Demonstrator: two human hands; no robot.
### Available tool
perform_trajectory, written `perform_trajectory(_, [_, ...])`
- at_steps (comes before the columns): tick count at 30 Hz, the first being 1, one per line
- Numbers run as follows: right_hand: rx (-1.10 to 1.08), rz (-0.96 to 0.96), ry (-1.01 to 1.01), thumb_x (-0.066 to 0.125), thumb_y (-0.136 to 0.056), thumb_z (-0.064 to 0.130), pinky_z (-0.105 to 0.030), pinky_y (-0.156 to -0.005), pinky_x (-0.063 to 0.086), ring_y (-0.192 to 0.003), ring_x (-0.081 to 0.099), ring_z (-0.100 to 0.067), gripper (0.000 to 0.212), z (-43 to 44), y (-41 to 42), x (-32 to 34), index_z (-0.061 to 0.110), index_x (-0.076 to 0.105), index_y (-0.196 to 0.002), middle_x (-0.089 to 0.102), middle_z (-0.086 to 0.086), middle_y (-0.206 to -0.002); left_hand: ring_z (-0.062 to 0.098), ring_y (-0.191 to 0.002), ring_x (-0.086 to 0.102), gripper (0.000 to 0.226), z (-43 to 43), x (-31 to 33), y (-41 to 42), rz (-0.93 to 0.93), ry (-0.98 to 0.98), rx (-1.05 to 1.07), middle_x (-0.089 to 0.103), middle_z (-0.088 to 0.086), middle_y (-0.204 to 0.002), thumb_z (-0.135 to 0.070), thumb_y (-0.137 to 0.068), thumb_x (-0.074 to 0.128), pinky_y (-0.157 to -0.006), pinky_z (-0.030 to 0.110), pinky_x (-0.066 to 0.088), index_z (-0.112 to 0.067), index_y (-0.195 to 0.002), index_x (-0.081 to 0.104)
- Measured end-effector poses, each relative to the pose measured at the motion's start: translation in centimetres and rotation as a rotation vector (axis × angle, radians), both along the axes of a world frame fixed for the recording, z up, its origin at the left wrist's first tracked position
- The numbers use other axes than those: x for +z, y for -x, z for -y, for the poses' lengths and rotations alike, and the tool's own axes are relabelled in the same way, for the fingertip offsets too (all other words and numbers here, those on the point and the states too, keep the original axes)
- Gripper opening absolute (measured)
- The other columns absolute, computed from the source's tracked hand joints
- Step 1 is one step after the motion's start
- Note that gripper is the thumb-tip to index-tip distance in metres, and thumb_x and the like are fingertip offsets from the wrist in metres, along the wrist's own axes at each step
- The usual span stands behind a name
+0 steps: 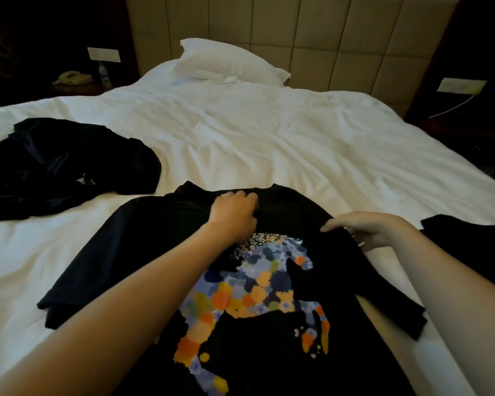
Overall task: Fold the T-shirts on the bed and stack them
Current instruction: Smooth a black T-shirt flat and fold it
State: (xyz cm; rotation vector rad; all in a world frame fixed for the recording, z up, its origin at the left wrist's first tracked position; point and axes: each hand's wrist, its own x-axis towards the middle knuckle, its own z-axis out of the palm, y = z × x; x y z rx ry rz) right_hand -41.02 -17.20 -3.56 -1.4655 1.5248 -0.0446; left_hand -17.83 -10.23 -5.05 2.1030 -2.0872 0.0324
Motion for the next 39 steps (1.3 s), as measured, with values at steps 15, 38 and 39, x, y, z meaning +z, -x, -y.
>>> perform_trajectory(15, [-0.422,-0.155,0.679,0.061,-0.091,0.023,-0.030,-0.049,0.029,-0.060,0.044,-0.023,0.036,1.5,4.8,0.6,0.007,0.041,-0.065,0.044,-0.007,-0.066,0.026,-0.138,0.022,0.054,-1.9,-3.8,11.2,-0.121,-0.056,-0.277,0.024,0.006,-0.152,-0.046,-0.098,0.035,-0.110,0.037,0.019,-0.019,-0.144,0.029])
perform_trajectory(38, [0.352,-0.850,1.046,0.050,-0.090,0.014,-0.044,-0.099,0.030,-0.120,0.040,-0.031,0.041,-3.3,-4.0,0.1,0.013,0.043,-0.130,0.041,-0.013,-0.130,0.023,-0.145,0.010,0.045,-3.9,-1.4,4.5,-0.092,-0.123,-0.186,0.015,0.006,-0.156,-0.032,-0.101,0.030,-0.116,0.038,0.006,-0.026,-0.146,0.029])
perform_trajectory(39, [0.364,-0.809,1.035,0.049,-0.091,0.015,-0.044,-0.099,0.030,-0.120,0.039,-0.032,0.041,-4.0,-4.9,0.0,0.013,0.042,-0.131,0.041,-0.014,-0.131,0.024,-0.143,0.016,0.045,-4.5,-1.1,3.3,-0.090,-0.083,-0.119,0.019,0.007,-0.155,-0.031,-0.100,0.032,-0.116,0.037,0.011,-0.025,-0.145,0.031])
